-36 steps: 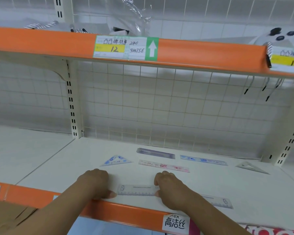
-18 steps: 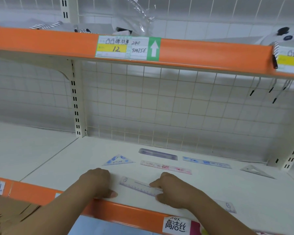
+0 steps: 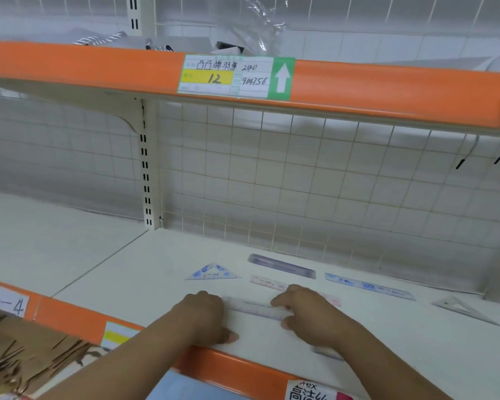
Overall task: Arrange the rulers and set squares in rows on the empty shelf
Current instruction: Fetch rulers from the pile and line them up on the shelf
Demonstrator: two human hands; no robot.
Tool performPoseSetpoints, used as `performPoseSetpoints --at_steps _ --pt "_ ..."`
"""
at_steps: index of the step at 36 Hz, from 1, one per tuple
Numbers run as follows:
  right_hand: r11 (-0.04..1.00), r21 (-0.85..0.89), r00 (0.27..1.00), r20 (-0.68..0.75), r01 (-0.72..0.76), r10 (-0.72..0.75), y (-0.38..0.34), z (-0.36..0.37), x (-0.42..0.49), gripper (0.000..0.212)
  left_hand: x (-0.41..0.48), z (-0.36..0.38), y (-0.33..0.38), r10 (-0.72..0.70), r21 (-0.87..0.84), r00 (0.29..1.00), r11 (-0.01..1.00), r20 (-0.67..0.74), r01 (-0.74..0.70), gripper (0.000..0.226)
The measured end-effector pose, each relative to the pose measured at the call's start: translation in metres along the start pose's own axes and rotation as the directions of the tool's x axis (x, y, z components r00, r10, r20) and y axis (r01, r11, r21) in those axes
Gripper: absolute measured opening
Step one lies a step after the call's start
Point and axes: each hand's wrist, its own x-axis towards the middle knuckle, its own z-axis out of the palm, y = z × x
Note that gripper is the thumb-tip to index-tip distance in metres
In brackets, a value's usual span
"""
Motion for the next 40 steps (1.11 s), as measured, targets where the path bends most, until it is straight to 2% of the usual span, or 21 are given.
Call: performPoseSetpoints --at_steps 3,5,7,10,17,21,23,29,37,40 --pt "0.999 -0.011 0.998 -0.056 -0.044 0.043 0.014 -0.011 0.011 0.022 -0.001 0.004 0.006 -0.021 -0.037 1.000 0.999 -0.009 0.020 0.075" --pt "0.997 -0.017 0.992 -0.099 -0.074 0.072 0.024 -0.016 0.018 0.022 -0.002 0.003 0.009 -0.051 -0.056 0.999 0.997 0.001 0.051 0.082" --pt "0.995 -0.022 0.988 -0.127 -0.096 0.093 0.032 -0.018 0.028 0.013 -0.003 0.001 0.010 -0.055 -0.045 0.998 0.997 0.019 0.056 0.082" --pt "0.991 -0.053 0.983 -0.146 -0.125 0.116 0.040 -0.018 0.045 0.029 0.000 0.002 0.011 -0.047 -0.017 0.998 0.999 0.038 0.048 0.078" --pt "0.989 -0.079 0.978 -0.182 -0.121 0.105 0.051 -0.016 0.074 0.010 -0.004 -0.002 0.005 -0.180 -0.094 0.983 0.979 0.024 0.181 0.077" --pt "0.987 -0.079 0.969 -0.216 -0.138 0.119 0.055 -0.015 0.087 0.034 -0.009 -0.005 -0.002 -0.235 -0.093 0.972 0.967 0.027 0.236 0.075" --pt "0.985 -0.100 0.967 -0.227 -0.139 0.113 0.059 -0.014 0.094 0.037 -0.009 -0.005 -0.003 -0.245 -0.103 0.969 0.964 0.029 0.246 0.073" --pt "0.984 -0.103 0.968 -0.221 -0.142 0.117 0.073 -0.011 0.109 0.035 -0.007 -0.007 0.001 -0.260 -0.084 0.965 0.961 0.041 0.263 0.071" --pt "0.989 -0.081 0.972 -0.212 -0.123 0.104 0.084 -0.003 0.115 0.013 -0.005 -0.010 0.004 -0.266 -0.068 0.962 0.961 0.058 0.269 0.066" --pt "0.990 -0.086 0.974 -0.207 -0.113 0.093 0.084 -0.003 0.116 0.014 -0.006 -0.011 0.004 -0.272 -0.072 0.961 0.959 0.054 0.275 0.066"
